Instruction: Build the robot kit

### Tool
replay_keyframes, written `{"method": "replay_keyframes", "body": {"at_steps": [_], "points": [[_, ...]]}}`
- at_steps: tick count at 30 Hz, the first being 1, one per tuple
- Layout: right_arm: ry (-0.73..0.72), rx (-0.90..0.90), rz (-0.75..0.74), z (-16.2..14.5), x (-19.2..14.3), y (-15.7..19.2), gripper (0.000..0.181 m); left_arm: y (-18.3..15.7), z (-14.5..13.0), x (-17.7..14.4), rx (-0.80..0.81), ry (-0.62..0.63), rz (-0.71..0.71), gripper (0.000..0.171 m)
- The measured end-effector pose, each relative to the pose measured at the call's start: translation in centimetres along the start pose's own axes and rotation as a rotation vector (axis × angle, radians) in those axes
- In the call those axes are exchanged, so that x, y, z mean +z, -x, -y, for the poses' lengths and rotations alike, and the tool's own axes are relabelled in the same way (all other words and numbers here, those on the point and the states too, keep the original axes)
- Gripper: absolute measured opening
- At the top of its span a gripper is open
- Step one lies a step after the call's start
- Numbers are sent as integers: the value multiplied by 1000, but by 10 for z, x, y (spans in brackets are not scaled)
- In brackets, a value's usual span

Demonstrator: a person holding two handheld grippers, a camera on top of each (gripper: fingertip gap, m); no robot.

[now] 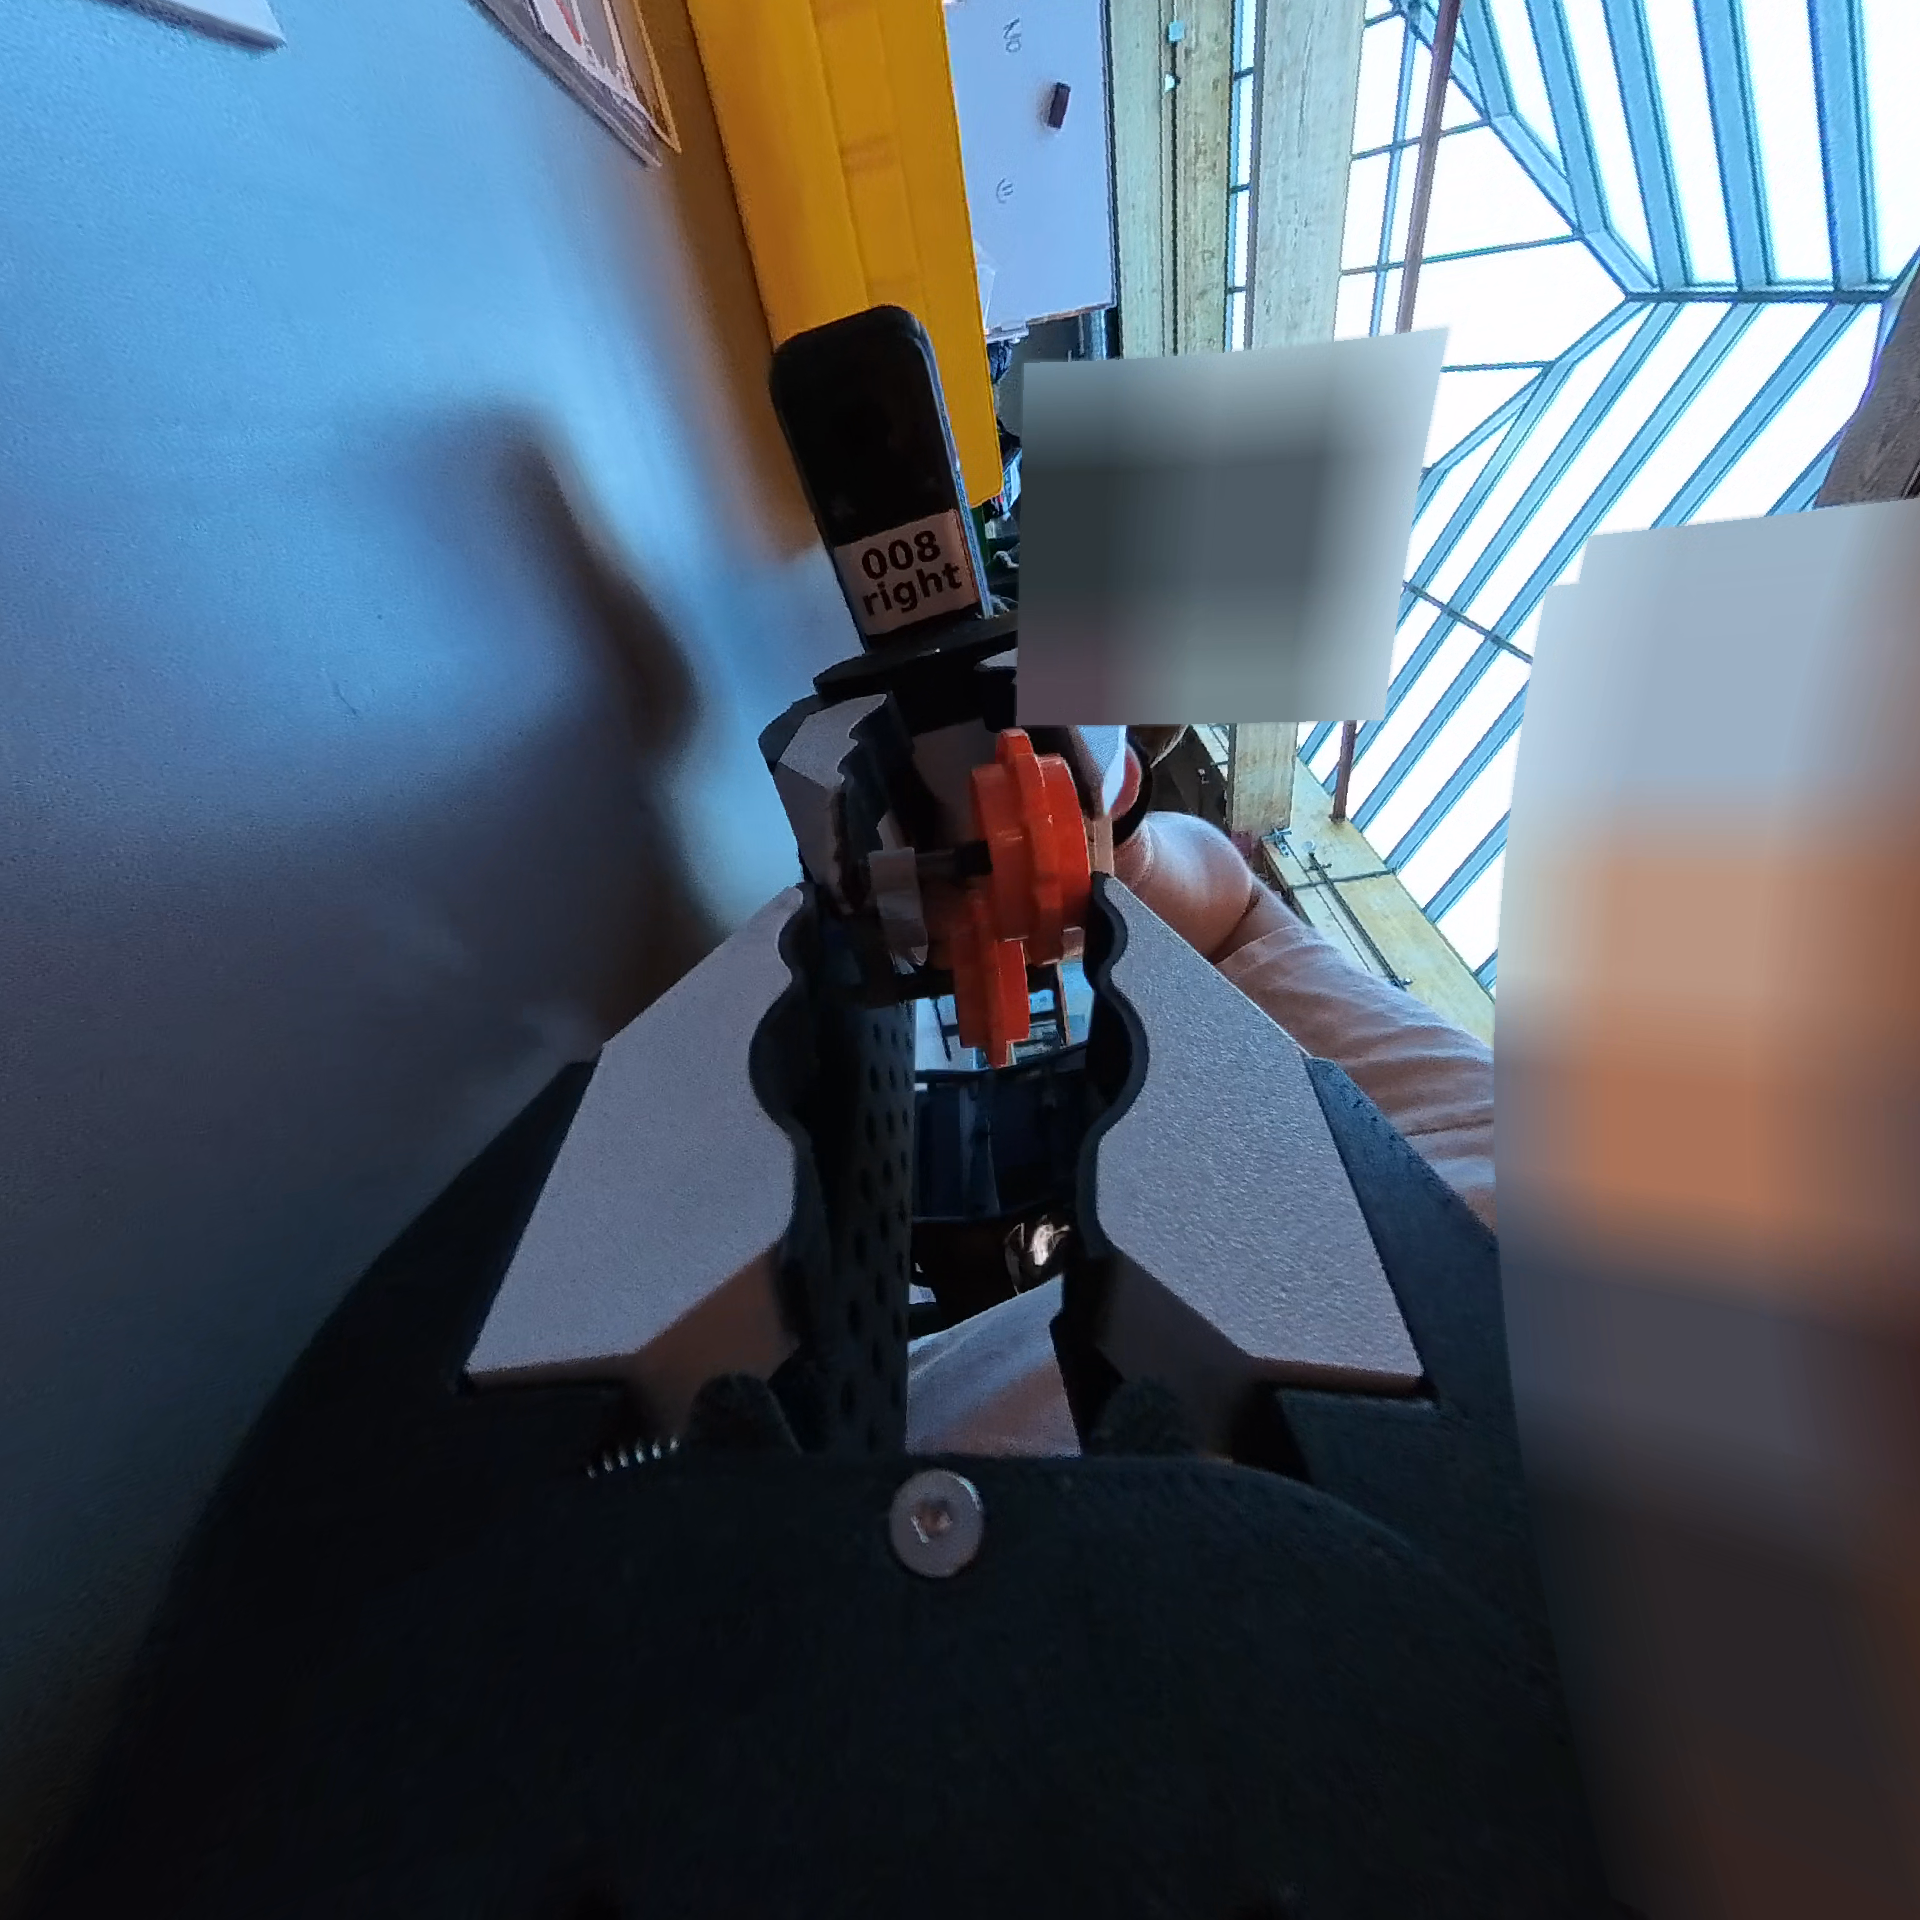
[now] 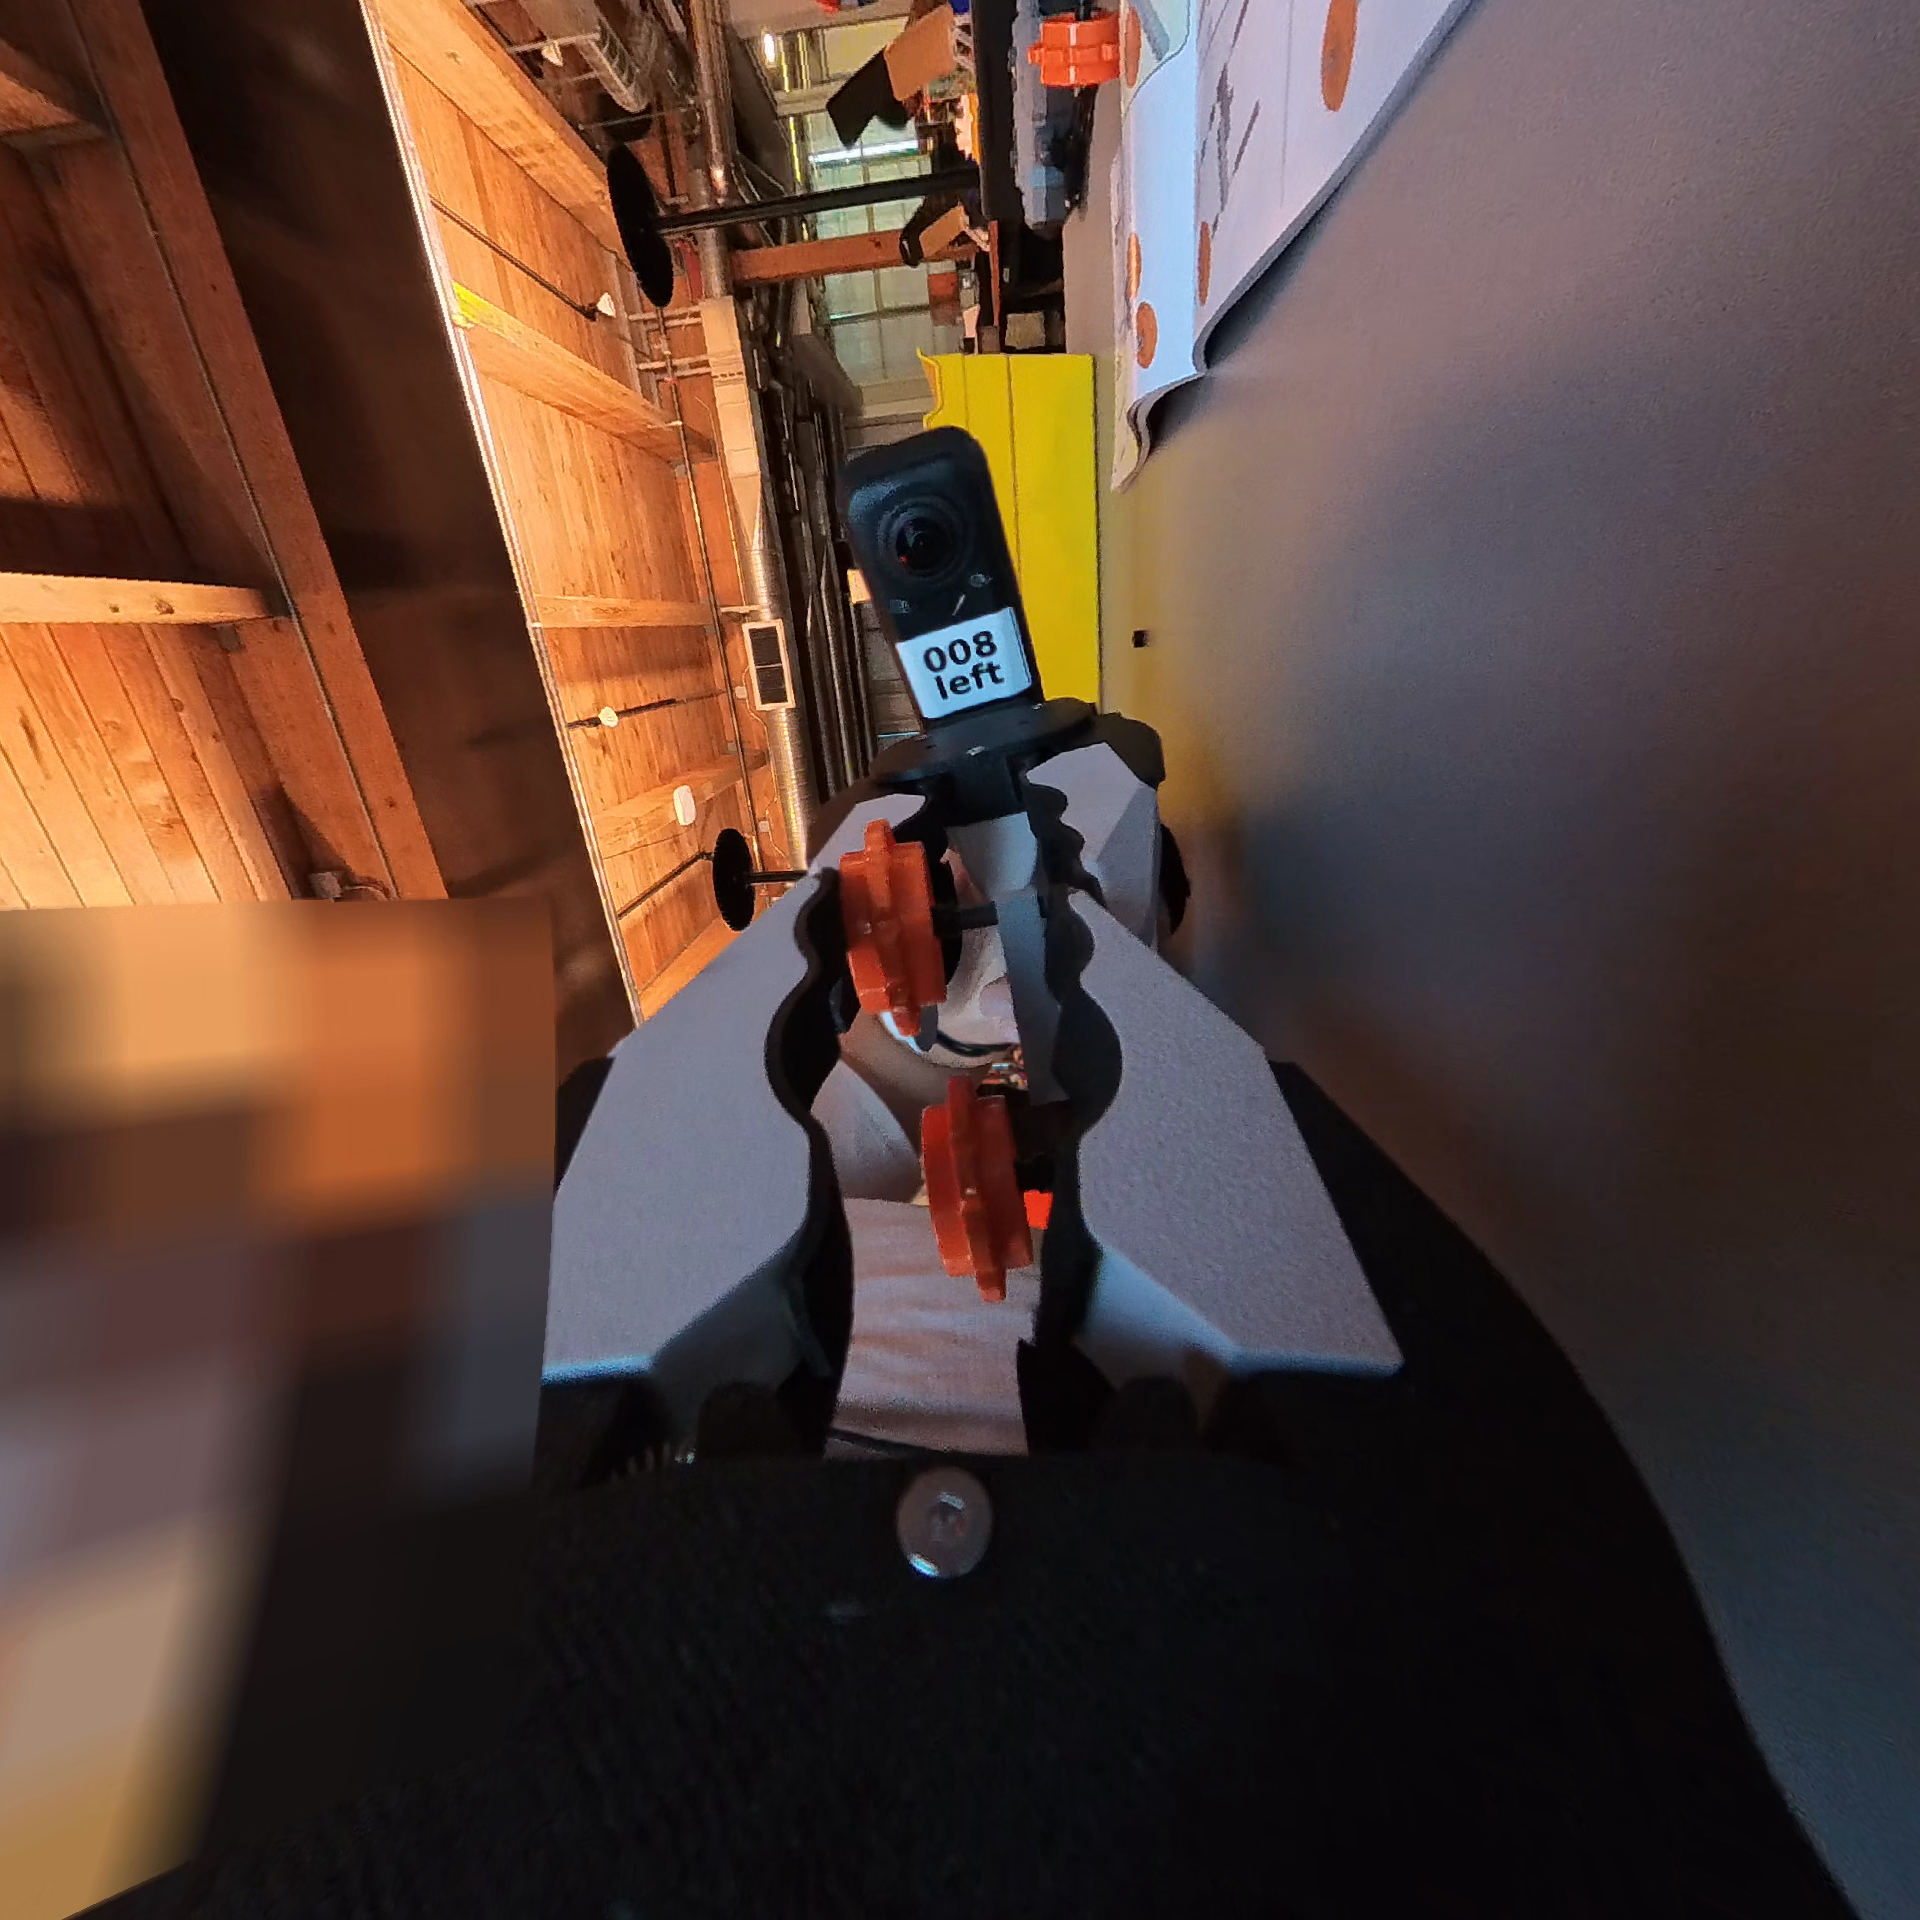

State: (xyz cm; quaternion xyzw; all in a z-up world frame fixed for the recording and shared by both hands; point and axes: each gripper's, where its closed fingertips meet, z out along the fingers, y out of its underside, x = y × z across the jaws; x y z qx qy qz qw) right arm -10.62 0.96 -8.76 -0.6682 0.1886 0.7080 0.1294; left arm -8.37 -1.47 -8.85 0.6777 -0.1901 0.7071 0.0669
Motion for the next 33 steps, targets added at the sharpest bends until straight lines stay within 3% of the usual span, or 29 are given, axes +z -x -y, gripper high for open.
{"method": "replay_keyframes", "body": {"at_steps": [9,33], "points": [[0,40,-5,-7,-1,-19,37,16,-12,0,-4,6,15,47],[-27,-48,-19,-7,-1,-21,37,20,-13,1,18,1,24,45]]}}
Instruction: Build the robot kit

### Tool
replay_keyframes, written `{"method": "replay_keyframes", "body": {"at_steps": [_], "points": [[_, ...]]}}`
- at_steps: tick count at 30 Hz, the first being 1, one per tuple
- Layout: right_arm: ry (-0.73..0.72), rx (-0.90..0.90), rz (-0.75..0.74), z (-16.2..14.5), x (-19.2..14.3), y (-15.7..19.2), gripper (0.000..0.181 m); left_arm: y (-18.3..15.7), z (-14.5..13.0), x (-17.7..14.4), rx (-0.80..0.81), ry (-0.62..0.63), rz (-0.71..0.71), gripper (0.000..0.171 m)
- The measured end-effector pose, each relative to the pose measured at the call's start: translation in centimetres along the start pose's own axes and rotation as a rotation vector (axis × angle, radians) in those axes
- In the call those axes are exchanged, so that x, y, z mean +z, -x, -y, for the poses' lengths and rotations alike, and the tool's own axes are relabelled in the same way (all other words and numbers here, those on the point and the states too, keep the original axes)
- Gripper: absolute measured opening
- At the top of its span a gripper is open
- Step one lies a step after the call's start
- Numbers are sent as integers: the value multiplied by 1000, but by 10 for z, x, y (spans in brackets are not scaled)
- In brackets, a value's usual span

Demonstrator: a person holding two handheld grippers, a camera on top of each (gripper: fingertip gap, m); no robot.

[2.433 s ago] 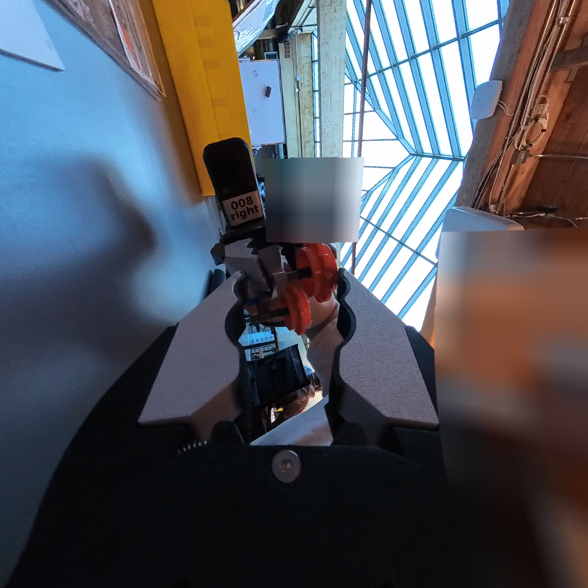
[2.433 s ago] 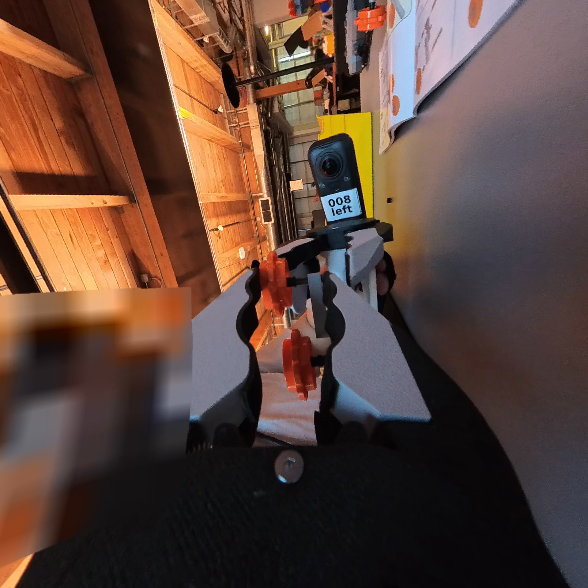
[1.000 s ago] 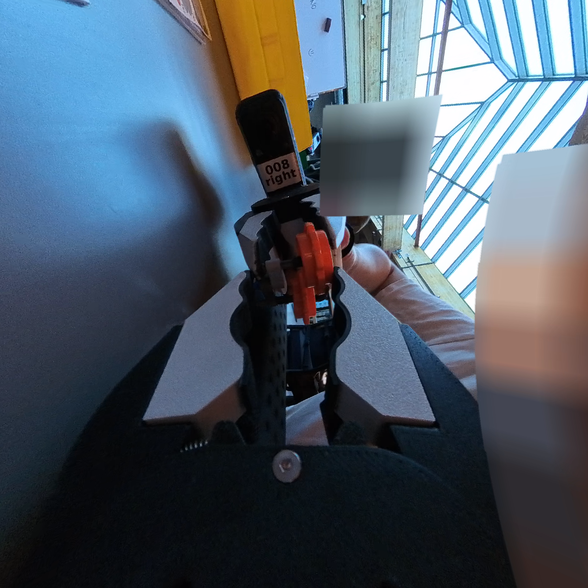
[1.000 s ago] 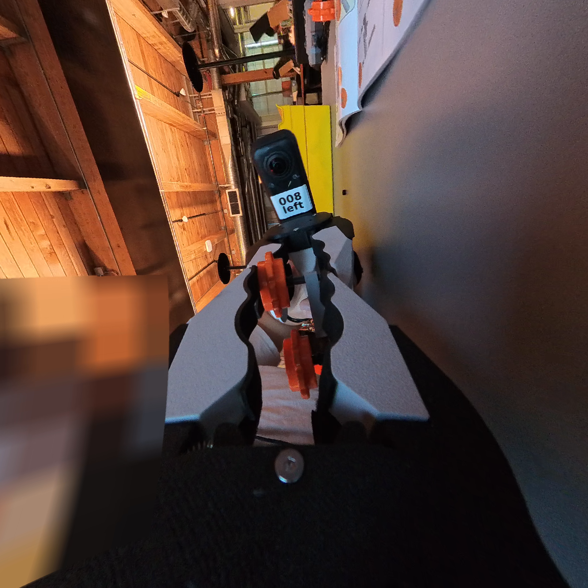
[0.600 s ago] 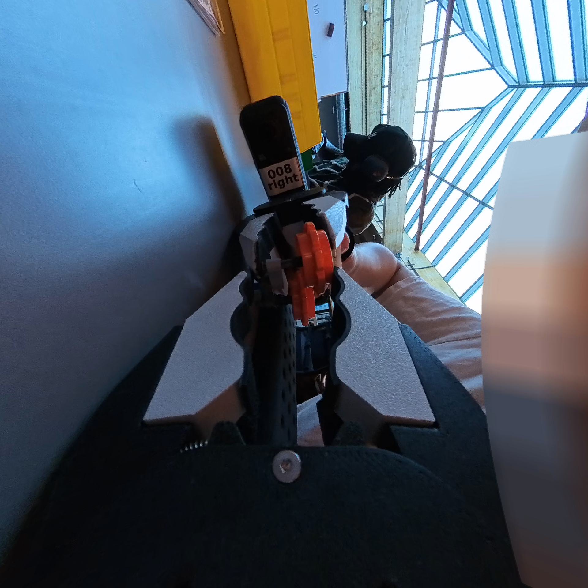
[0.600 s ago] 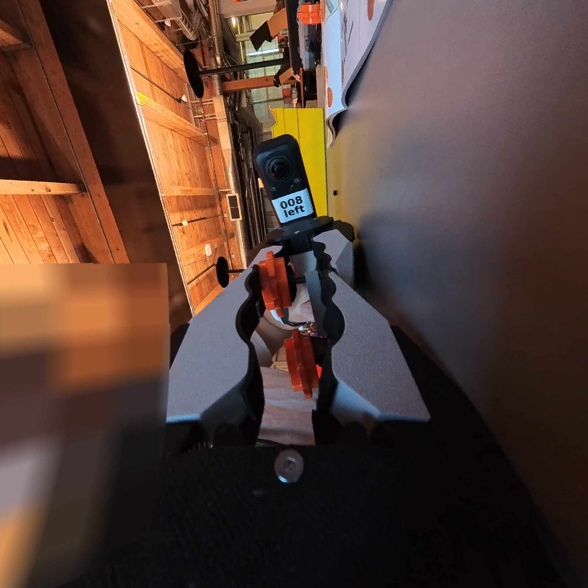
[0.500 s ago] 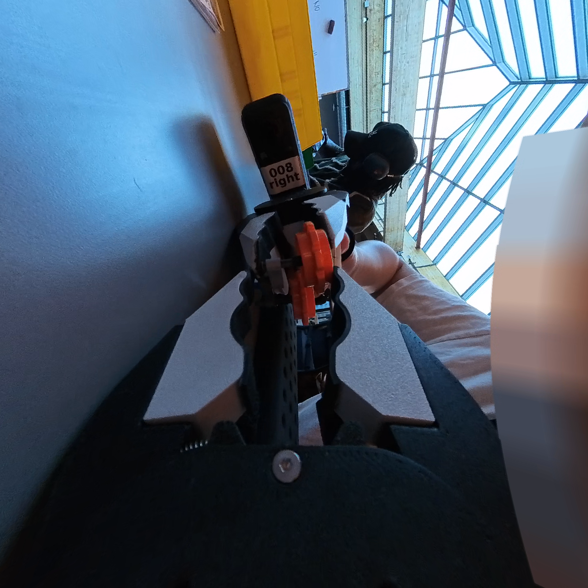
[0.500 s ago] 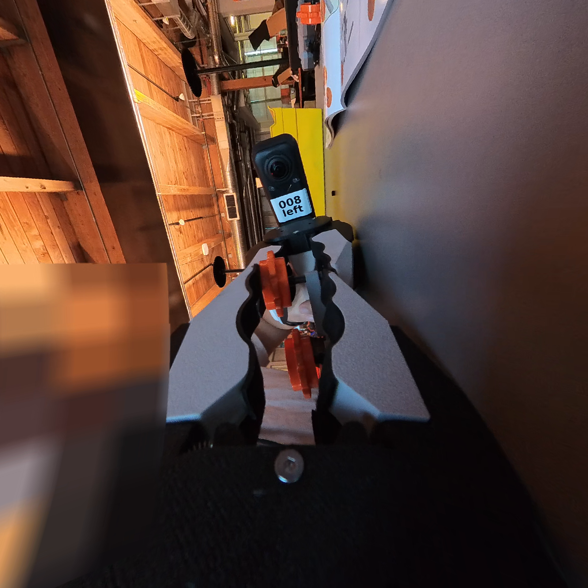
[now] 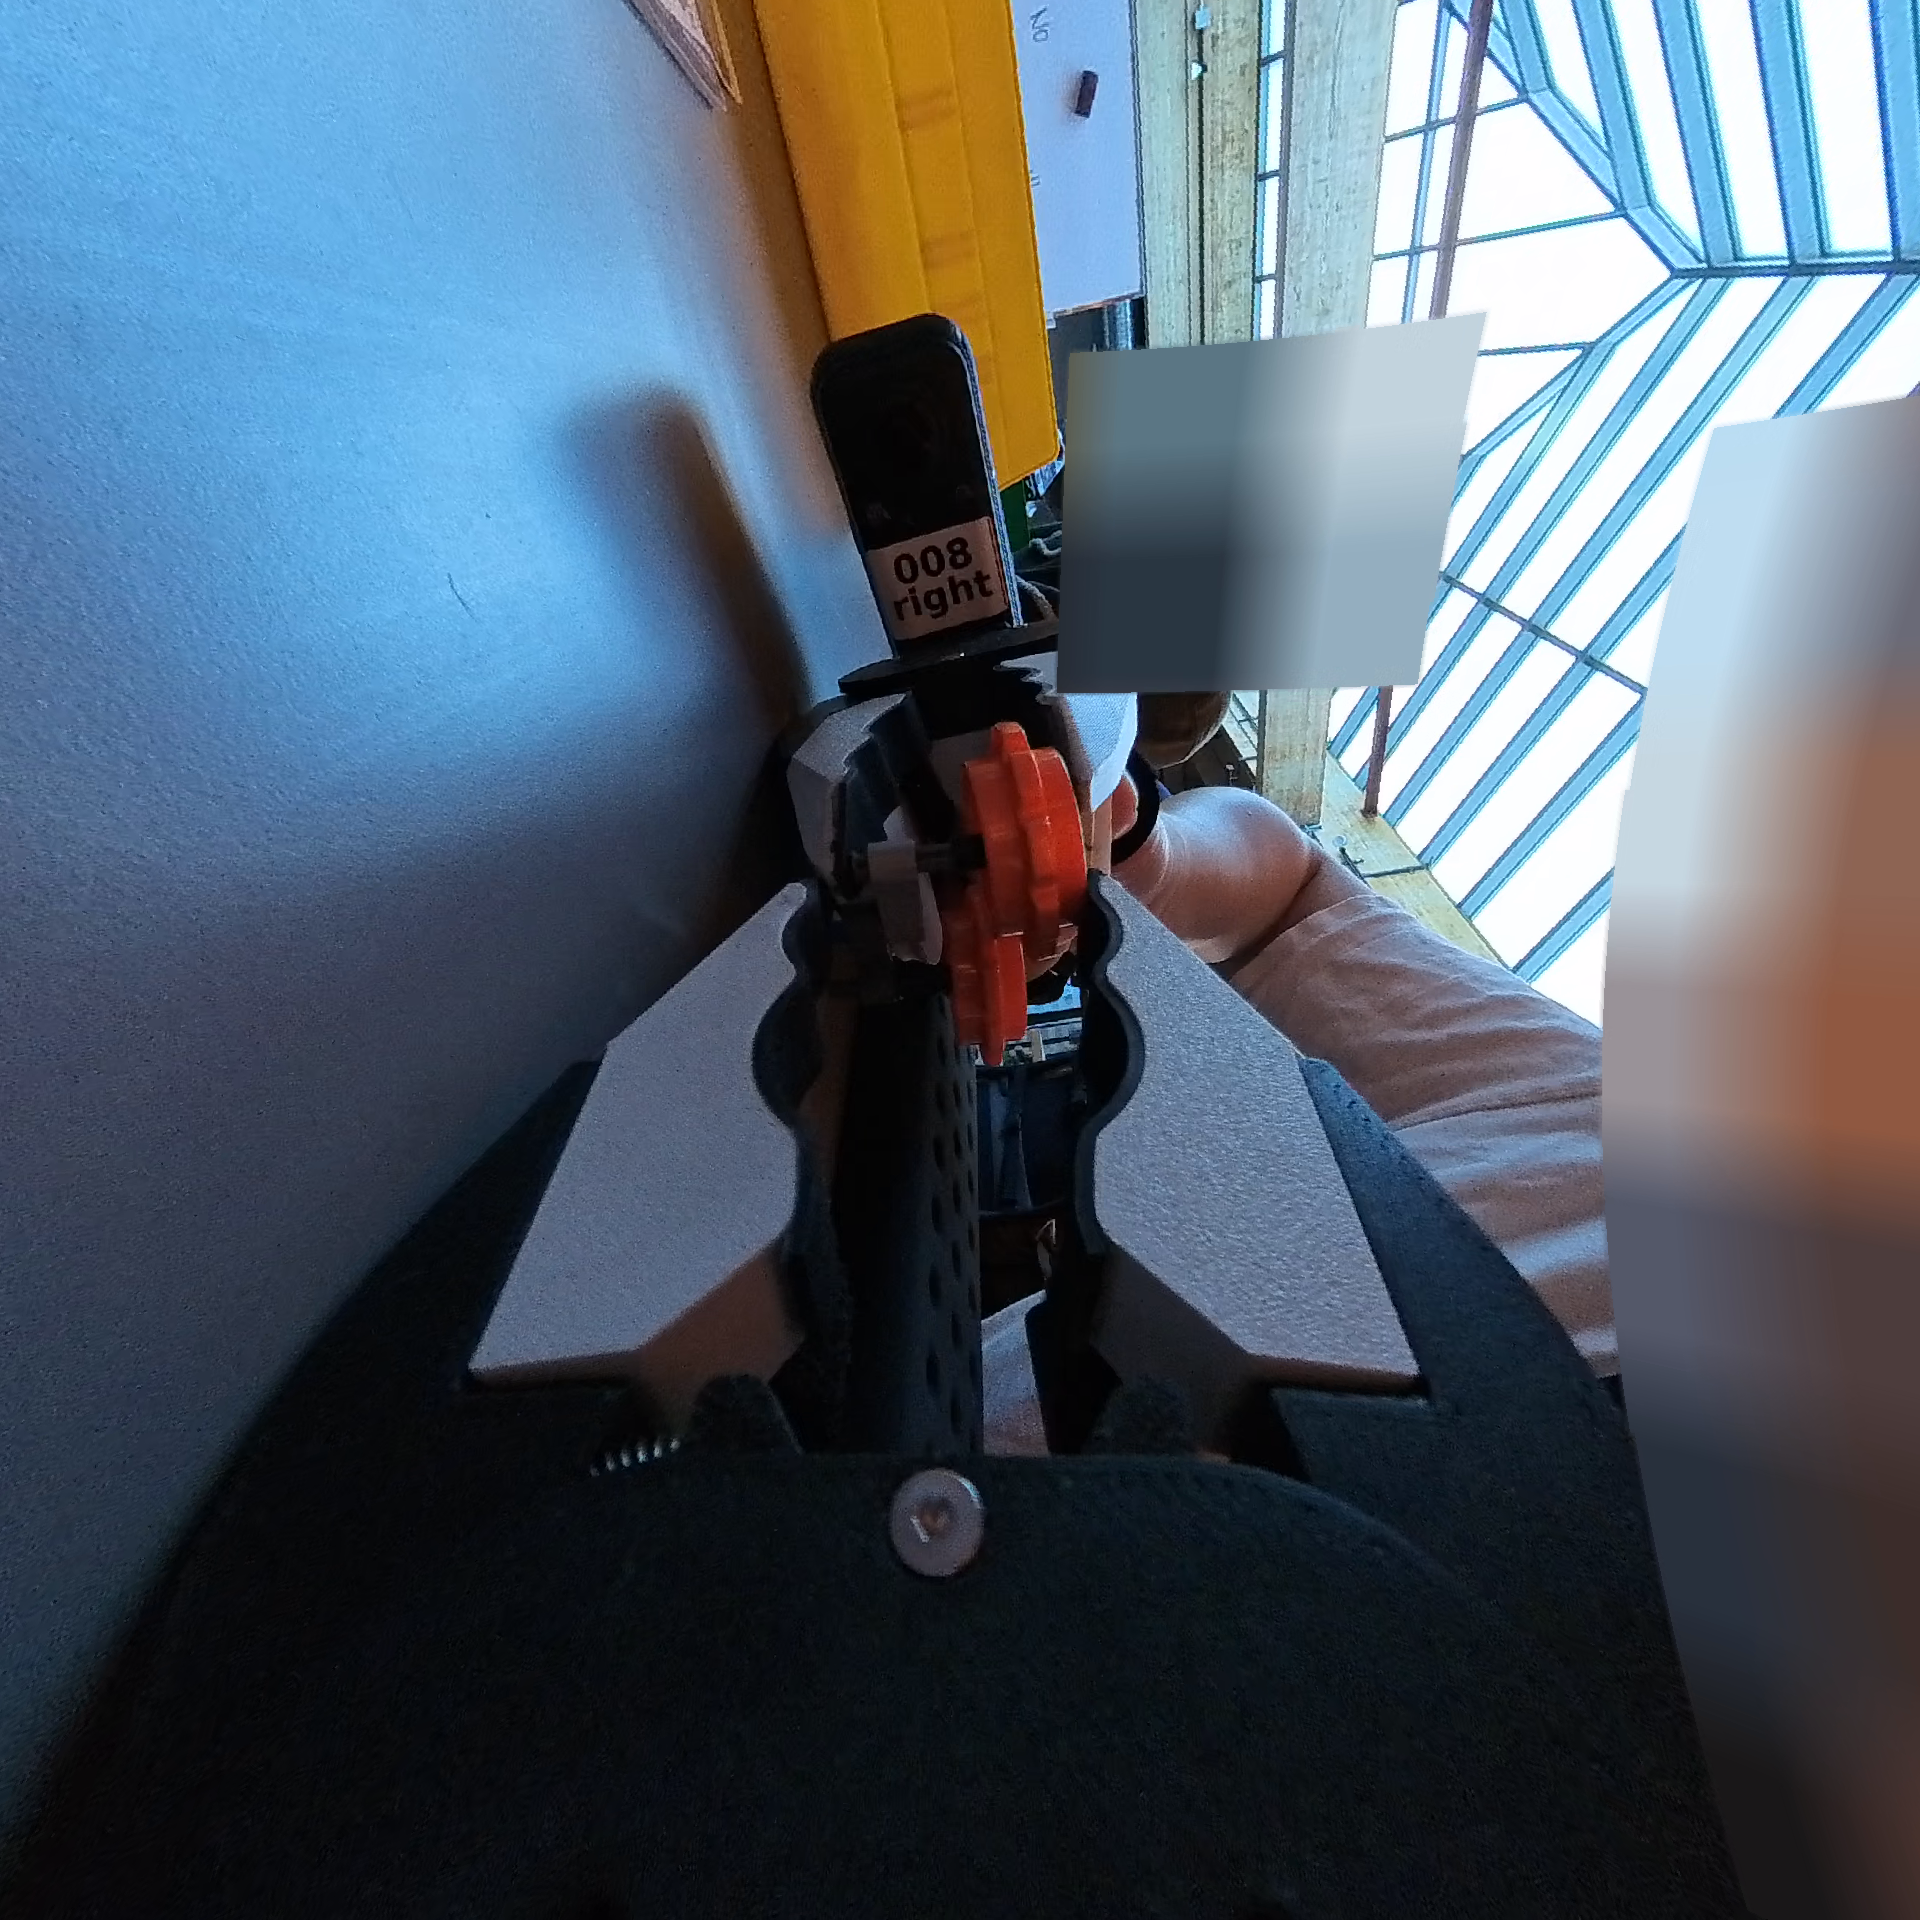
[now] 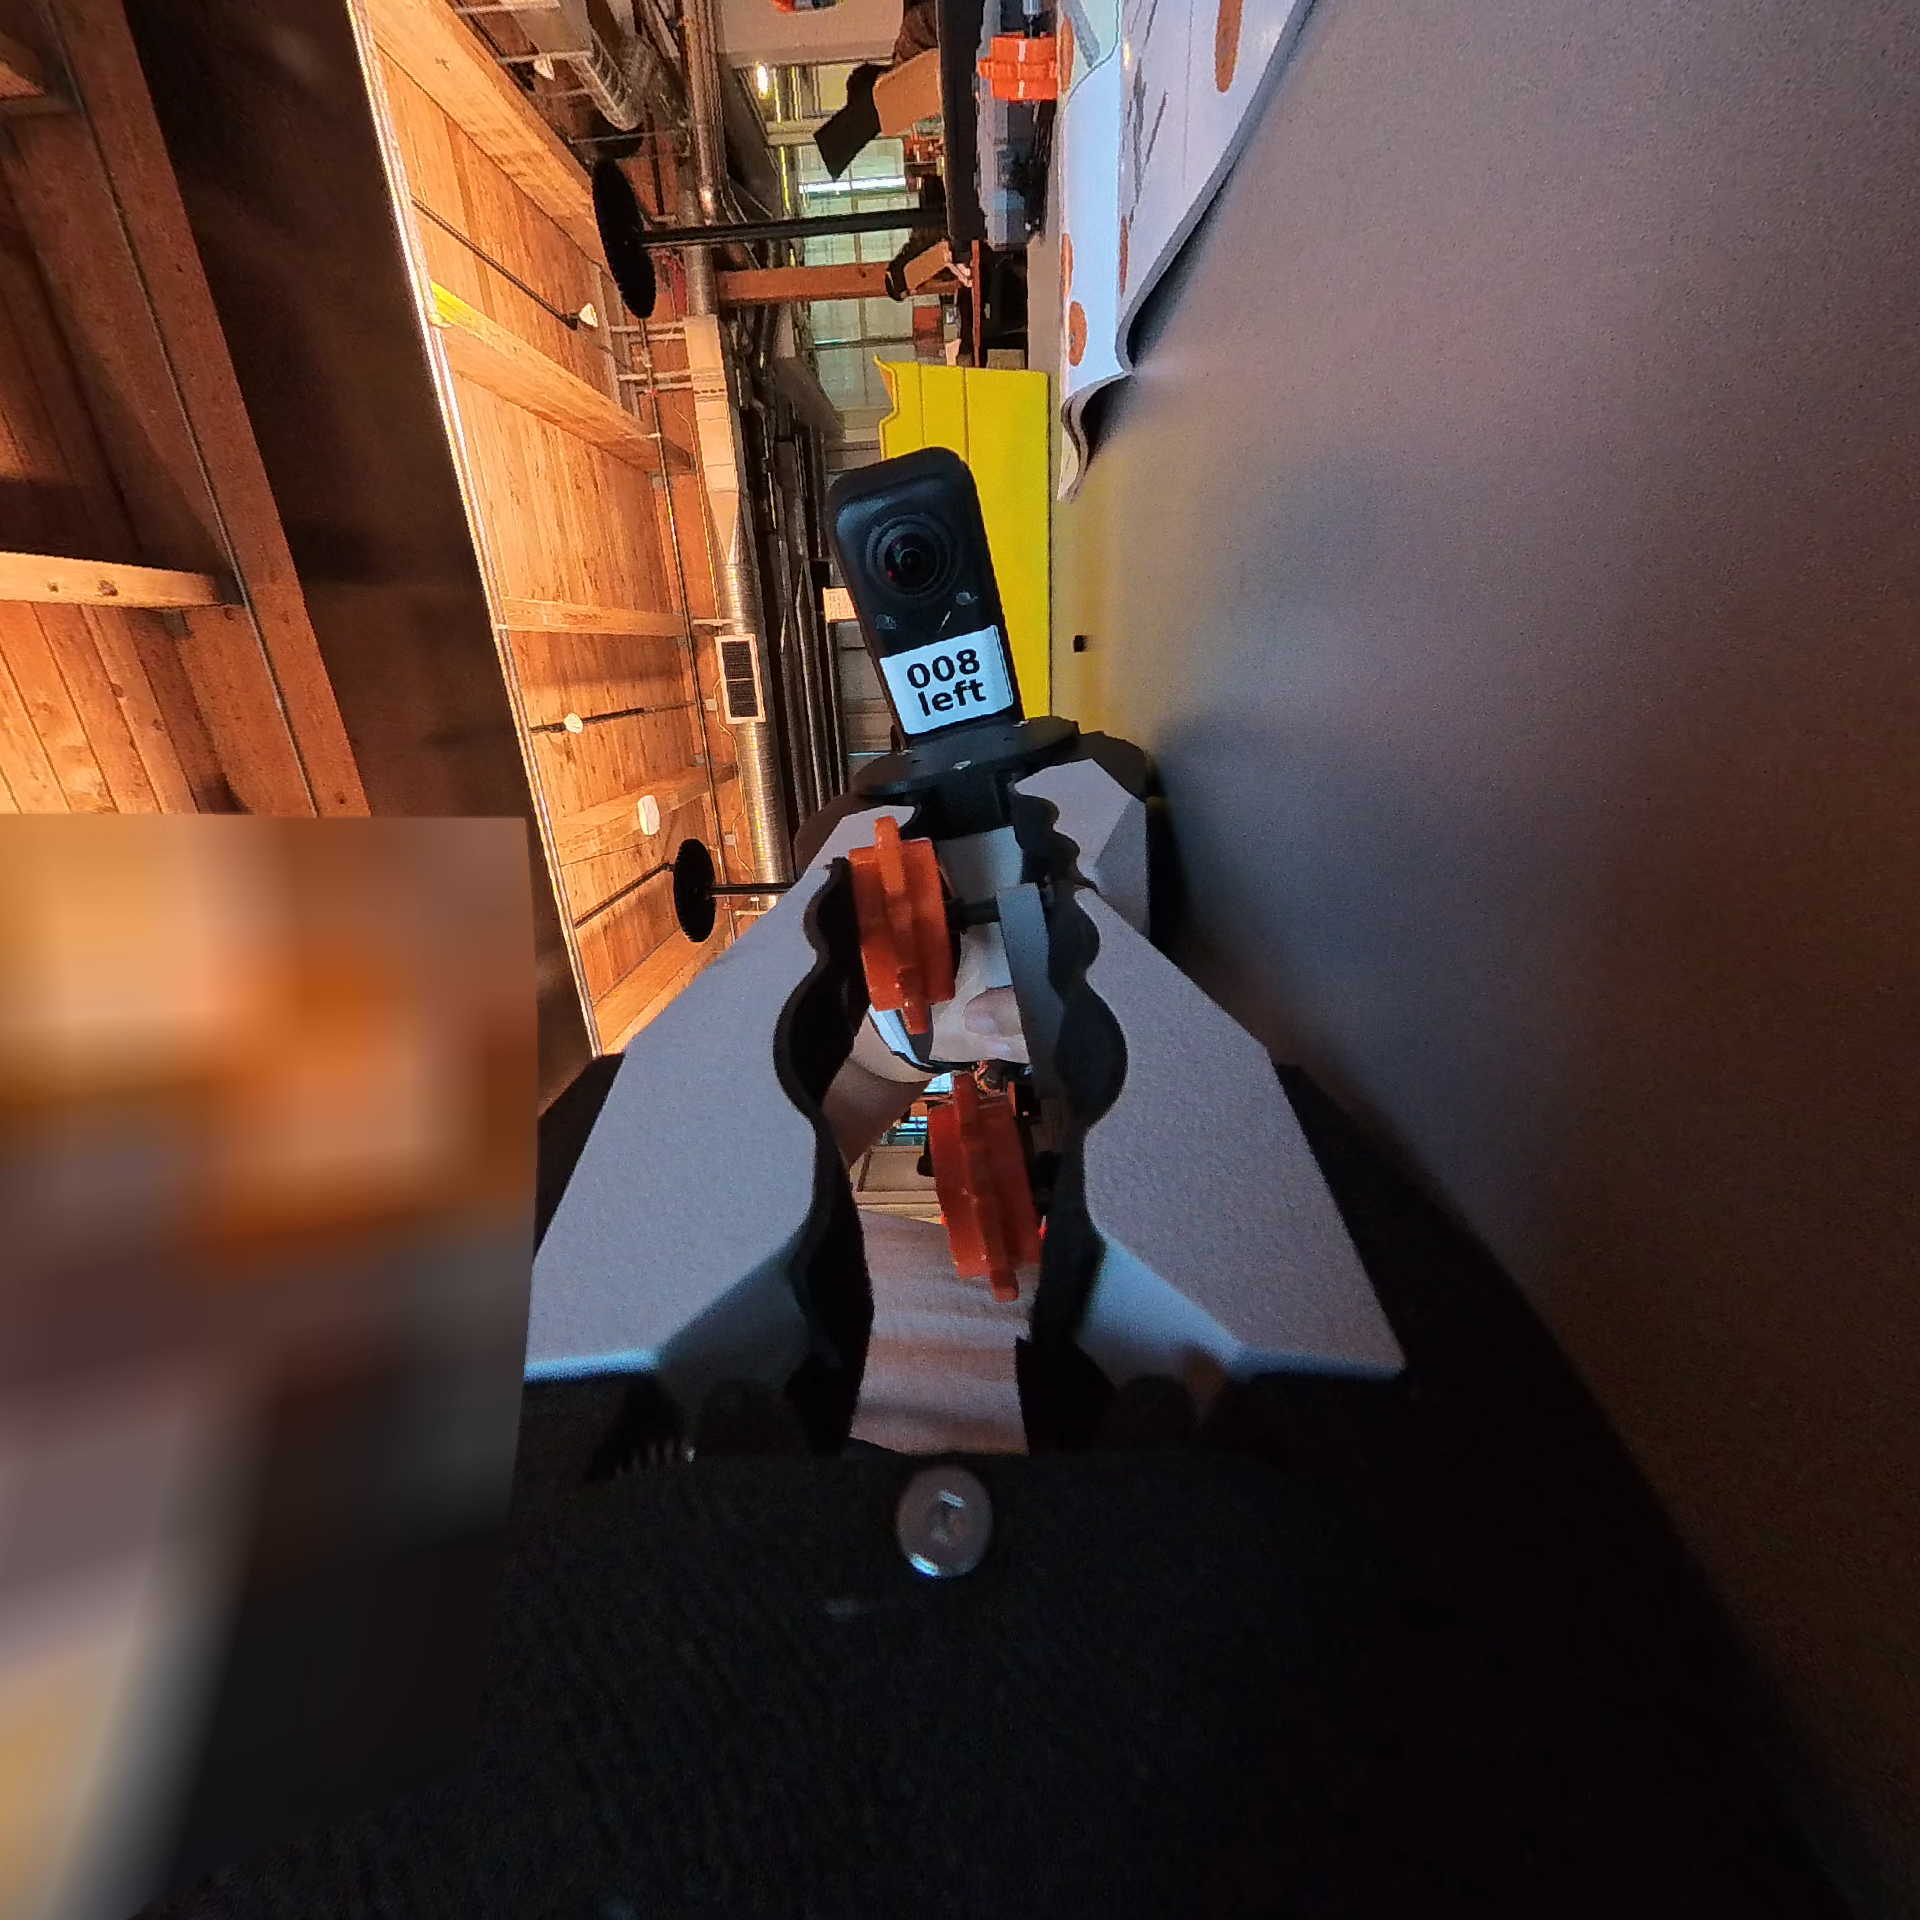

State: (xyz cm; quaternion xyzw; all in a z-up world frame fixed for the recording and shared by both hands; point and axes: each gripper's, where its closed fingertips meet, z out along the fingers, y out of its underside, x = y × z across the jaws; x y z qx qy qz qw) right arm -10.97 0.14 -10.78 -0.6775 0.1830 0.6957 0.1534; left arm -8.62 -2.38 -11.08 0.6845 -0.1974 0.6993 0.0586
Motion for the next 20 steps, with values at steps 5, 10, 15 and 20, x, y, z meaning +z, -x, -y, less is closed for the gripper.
{"method": "replay_keyframes", "body": {"at_steps": [5,10,15,20], "points": [[-5,-8,-4,0,0,-1,37,0,0,0,2,-2,5,45],[-4,-14,-6,1,0,-1,37,1,0,0,4,-2,8,45],[26,21,9,-1,0,1,36,-2,0,0,-36,19,-12,47],[66,40,120,-5,1,33,36,-21,1,-12,121,11,-80,59]]}}
